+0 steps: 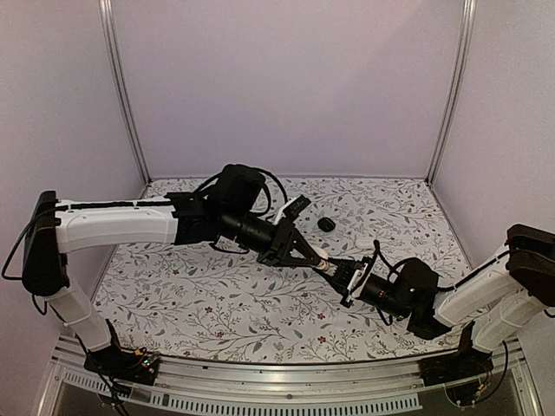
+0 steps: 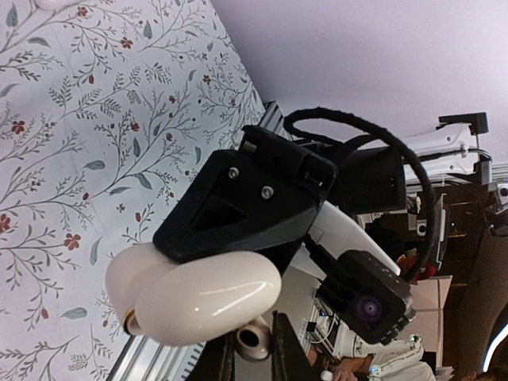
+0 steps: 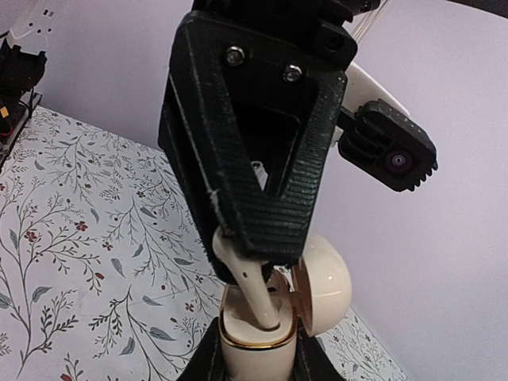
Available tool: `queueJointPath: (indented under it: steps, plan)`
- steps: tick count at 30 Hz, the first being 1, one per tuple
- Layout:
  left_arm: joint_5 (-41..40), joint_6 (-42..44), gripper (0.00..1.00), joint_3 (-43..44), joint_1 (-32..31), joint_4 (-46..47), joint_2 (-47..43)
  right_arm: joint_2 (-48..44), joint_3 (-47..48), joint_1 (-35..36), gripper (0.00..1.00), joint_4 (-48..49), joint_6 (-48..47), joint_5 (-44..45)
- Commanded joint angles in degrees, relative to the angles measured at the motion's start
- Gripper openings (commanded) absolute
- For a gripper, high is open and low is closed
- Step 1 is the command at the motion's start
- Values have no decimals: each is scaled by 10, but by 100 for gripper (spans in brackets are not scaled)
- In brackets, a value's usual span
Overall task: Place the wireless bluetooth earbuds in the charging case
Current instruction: Insert the right earbud into the right side groove of the charging case.
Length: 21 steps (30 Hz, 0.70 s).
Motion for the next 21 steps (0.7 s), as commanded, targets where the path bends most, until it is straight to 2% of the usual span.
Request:
queueJointPath:
  steps: [1,16,21]
  plan:
    - [1,-7,0,5,7,-2,7,1,12,8,0,5,-4,6]
    - [-21,-15,0,22,7,-25,18,-2,13,14,0,5,-4,4]
    - [-32,-15,5,31,7,-45,22,-3,14,17,0,6,-3,2]
